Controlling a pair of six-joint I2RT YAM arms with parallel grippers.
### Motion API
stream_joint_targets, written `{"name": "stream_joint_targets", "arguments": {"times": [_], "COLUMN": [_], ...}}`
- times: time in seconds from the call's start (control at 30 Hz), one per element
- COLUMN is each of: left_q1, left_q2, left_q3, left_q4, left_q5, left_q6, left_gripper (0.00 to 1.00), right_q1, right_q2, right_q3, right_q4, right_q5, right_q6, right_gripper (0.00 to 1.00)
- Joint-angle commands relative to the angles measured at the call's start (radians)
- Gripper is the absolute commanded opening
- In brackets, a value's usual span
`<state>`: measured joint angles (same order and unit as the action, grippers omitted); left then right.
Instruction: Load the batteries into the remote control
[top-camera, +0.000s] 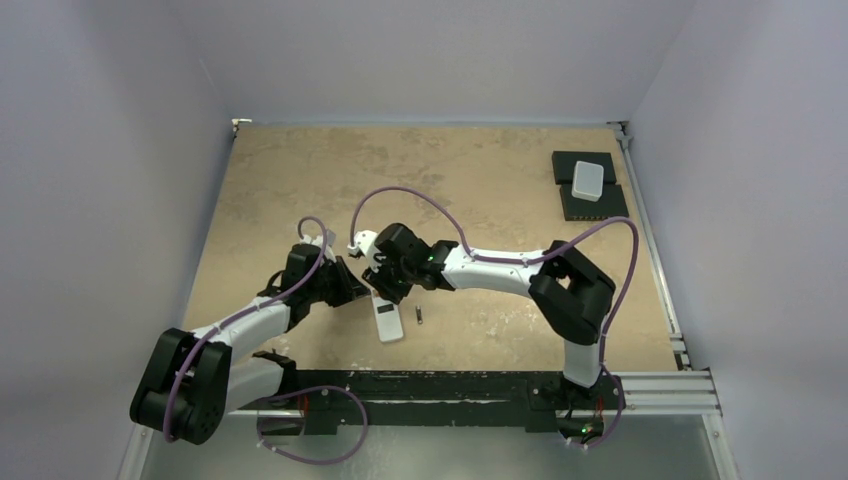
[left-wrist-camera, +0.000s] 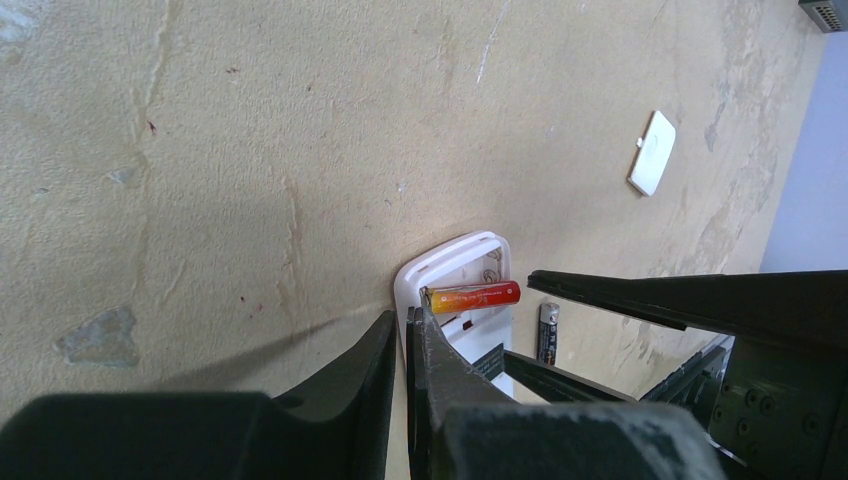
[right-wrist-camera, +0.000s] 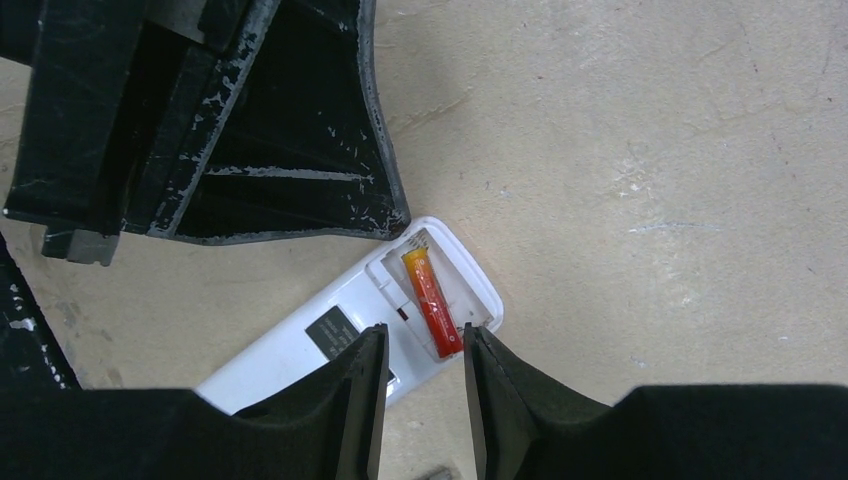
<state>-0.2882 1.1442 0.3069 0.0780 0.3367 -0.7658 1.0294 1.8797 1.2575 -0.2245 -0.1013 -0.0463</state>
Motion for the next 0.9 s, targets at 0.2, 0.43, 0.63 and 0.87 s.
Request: {"name": "stream_joint_targets", "arguments": {"times": [0.2,0.43,0.63,0.87], "left_q1": [0.0,0.0,0.0,0.0], "left_q2": [-0.015,-0.015,-0.014,-0.026], "left_q3": [0.031,0.033,0.031,0.028], "left_q4": [-0.006,-0.009,-0.009,-0.015], "left_q5": [0.007,0.006,0.006,0.001], "left_q6": [0.02,0.023,0.023,0.022], "left_gripper": [0.09,0.09,0.09,0.09], "right_q1": [0.004,0.005,0.004,0.004], "right_q2": [0.035,0.037,0.046,0.041], "right_q3": [0.039,0.028,0.021,0.003], "right_q4": [-0.007,-0.001,-0.008,-0.022], "right_q5": [-0.027,-0.018,-0.021,-0.029], "right_q6": [-0.024,-0.023,-0.024,-0.023], "right_gripper": [0.41,0.41,0.4,0.29]}}
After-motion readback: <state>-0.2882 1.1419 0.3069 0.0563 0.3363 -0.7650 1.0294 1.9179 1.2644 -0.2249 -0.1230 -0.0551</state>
